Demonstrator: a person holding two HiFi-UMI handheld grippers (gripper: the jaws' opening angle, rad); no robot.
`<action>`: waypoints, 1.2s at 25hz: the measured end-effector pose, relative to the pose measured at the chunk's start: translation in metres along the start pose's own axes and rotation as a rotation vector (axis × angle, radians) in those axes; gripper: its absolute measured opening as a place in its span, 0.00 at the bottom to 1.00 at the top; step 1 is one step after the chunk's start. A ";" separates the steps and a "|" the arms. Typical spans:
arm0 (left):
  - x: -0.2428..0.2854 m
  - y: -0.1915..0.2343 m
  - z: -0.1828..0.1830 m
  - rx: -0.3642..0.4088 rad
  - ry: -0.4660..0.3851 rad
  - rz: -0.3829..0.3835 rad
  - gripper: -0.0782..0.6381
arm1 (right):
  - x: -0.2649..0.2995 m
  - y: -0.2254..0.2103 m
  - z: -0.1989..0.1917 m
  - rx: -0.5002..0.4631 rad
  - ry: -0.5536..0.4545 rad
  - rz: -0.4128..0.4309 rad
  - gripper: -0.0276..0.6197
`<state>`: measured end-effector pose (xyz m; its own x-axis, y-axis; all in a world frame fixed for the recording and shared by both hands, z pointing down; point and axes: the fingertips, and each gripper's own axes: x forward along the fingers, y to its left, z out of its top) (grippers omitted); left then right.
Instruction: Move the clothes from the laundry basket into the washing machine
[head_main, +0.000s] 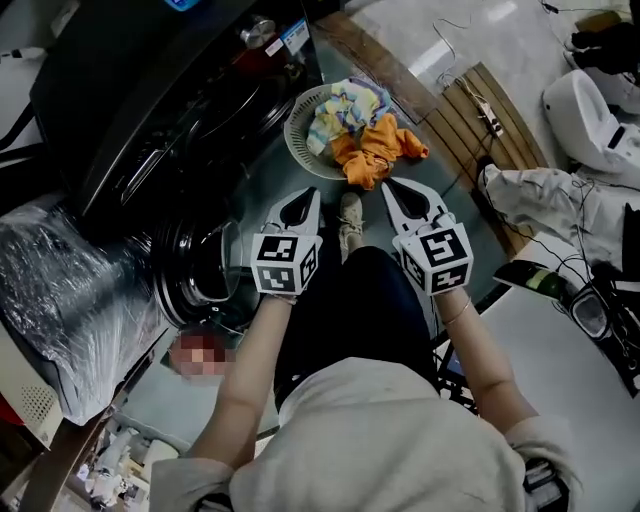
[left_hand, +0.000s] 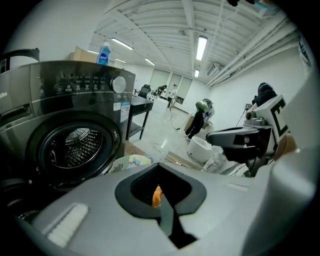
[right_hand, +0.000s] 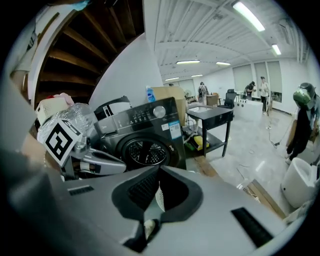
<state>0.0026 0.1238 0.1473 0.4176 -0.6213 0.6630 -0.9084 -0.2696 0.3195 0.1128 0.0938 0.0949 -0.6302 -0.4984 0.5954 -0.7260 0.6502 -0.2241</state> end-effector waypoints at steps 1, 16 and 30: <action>0.010 0.001 -0.004 -0.002 0.016 -0.011 0.12 | 0.008 -0.003 -0.007 0.006 0.008 0.008 0.05; 0.137 0.054 -0.092 0.078 0.088 -0.110 0.12 | 0.142 -0.051 -0.136 0.141 0.076 -0.029 0.05; 0.239 0.102 -0.195 0.017 0.203 -0.117 0.12 | 0.236 -0.144 -0.275 0.116 0.176 -0.135 0.34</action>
<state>0.0140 0.0917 0.4706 0.5143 -0.4247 0.7450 -0.8529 -0.3444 0.3924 0.1449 0.0403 0.4798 -0.4749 -0.4624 0.7488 -0.8335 0.5094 -0.2141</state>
